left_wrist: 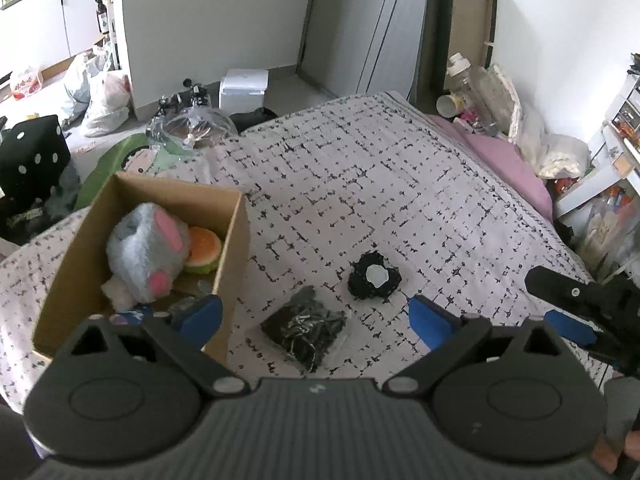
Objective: Organize soft objects
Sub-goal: 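Lower the left gripper onto the black plastic bag and close it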
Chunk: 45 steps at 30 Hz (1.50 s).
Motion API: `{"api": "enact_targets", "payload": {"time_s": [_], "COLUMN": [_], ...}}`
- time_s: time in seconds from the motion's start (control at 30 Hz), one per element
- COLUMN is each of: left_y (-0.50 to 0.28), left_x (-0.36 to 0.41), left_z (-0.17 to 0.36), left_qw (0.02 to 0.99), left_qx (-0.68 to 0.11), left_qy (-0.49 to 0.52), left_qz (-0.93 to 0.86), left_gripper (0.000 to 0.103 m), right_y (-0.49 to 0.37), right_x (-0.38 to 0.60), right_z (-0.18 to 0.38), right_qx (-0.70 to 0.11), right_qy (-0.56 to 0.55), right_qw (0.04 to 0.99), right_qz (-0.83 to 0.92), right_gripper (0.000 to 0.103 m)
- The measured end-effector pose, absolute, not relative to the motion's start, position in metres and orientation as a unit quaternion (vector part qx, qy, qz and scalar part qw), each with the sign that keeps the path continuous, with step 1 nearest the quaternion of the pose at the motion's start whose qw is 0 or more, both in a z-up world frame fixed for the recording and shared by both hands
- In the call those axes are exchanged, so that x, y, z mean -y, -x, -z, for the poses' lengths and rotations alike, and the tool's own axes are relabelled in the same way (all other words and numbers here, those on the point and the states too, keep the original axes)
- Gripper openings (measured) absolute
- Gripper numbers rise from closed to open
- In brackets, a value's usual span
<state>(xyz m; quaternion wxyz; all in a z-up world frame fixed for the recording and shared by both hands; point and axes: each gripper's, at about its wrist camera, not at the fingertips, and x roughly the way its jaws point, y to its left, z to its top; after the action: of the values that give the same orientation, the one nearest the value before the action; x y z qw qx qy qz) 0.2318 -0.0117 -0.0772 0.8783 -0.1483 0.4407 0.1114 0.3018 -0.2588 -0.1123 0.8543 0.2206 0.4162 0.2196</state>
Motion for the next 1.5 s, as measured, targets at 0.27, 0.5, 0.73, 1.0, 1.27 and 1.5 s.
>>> {"api": "enact_targets", "payload": {"time_s": [0.27,0.5,0.73,1.0,1.27,1.5], "left_y": [-0.25,-0.267,-0.281,-0.288,-0.289,-0.284], "left_x": [0.026,0.037,0.044,0.04,0.024,0.012], "left_z": [0.116,0.151,0.179,0.205,0.206,0.185], "left_qw": [0.868,0.86,0.857,0.843,0.843,0.854], "left_qx": [-0.461,-0.479,-0.483,-0.503,-0.491,-0.465], "left_qy": [0.144,0.137,0.125,0.121,0.124,0.157], "left_qz": [-0.113,-0.112,-0.124,-0.148,-0.181,-0.173], "left_gripper": [0.094,0.091,0.09,0.089,0.04,0.033], "right_y": [-0.313,-0.319,-0.326,-0.334,-0.338,-0.348], "right_x": [0.252,0.241,0.239,0.237,0.233,0.227], "right_z": [0.127,0.135,0.149,0.161,0.169,0.179], "right_qx": [-0.418,-0.434,-0.449,-0.461,-0.467,-0.47], "right_qy": [-0.241,-0.227,-0.228,-0.229,-0.229,-0.256], "right_qw": [0.844,0.839,0.833,0.828,0.826,0.816], "right_qz": [-0.235,-0.238,-0.23,-0.22,-0.217,-0.219], "right_gripper": [0.099,0.099,0.099,0.099,0.099,0.099]}}
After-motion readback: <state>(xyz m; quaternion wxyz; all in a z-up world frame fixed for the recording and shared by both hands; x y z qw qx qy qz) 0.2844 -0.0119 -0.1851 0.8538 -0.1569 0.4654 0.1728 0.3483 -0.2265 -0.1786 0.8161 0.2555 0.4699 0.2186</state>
